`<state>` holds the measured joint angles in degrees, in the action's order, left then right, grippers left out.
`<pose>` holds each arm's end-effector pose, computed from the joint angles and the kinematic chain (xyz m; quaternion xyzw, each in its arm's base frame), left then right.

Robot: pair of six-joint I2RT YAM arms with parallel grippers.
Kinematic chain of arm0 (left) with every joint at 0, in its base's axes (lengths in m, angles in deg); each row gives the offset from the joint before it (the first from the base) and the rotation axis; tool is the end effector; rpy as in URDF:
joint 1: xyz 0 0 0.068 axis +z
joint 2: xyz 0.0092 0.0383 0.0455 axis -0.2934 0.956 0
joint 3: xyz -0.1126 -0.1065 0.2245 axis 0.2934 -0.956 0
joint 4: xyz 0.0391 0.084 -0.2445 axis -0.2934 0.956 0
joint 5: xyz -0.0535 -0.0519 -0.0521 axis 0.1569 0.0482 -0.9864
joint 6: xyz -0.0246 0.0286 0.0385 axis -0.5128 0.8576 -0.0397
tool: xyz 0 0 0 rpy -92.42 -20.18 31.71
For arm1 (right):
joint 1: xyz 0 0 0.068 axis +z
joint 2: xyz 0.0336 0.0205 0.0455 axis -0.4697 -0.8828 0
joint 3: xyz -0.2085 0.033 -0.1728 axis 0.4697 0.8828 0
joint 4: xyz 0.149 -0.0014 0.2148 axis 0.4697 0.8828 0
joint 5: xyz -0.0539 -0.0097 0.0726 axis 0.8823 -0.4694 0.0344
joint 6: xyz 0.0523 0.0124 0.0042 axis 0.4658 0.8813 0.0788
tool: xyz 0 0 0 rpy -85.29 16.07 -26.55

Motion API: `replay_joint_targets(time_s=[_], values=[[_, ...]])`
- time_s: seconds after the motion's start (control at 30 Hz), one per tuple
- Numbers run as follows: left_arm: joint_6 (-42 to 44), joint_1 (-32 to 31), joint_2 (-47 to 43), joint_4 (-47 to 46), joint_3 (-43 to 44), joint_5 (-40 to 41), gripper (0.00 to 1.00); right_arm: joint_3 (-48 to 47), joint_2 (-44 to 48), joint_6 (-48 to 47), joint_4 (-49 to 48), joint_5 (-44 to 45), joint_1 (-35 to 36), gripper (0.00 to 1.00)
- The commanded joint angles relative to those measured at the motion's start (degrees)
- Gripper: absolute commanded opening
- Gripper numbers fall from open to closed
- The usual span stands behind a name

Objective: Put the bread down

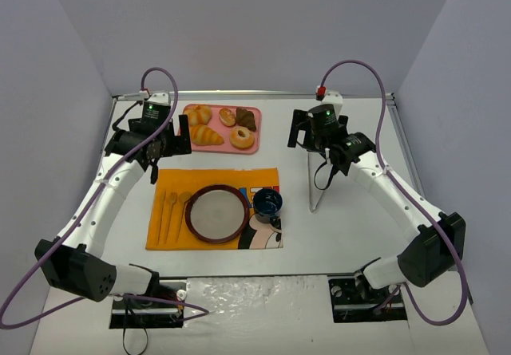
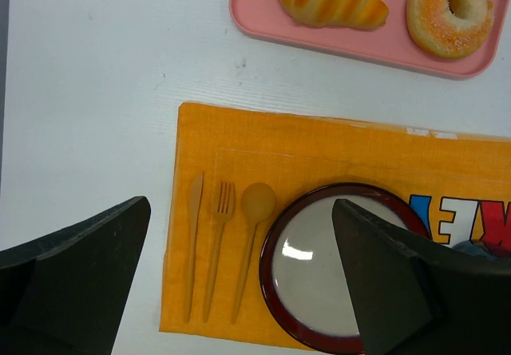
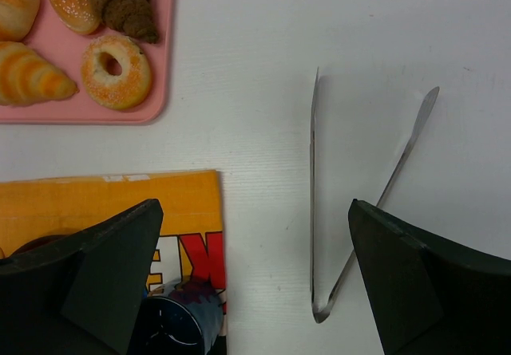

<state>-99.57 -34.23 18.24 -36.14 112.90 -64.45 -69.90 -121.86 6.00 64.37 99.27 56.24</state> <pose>0.2704 -0.0760 0.3823 -0.0696 0.8991 -0.0505 0.4292 0.2932 0.1477 0.3577 0.0351 0.8361 0.1466 0.5275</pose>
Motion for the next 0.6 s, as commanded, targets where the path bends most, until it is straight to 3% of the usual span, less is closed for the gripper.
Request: replay_joint_targets(time_s=[0.0, 0.27, 0.37, 0.57], values=[[0.76, 0.03, -1.52, -2.52, 2.66, -0.65, 0.97, -3.77, -0.78, 2.63, 0.42, 4.03, 0.45, 1.0], [-0.43, 0.03, 0.11, -1.89, 0.36, -1.38, 0.97, -0.38, -3.77, 10.17, 5.65, 12.66, -2.55, 0.97], [-1.53, -0.2, 1.69, -2.2, -1.28, -2.17, 0.97, 2.53, -6.92, 13.18, 5.91, 8.91, -8.23, 0.92], [-3.36, -0.44, 2.35, -5.59, -3.38, -3.77, 0.97, 4.36, -11.5, 15.34, 5.91, 9.45, -9.97, 0.87]])
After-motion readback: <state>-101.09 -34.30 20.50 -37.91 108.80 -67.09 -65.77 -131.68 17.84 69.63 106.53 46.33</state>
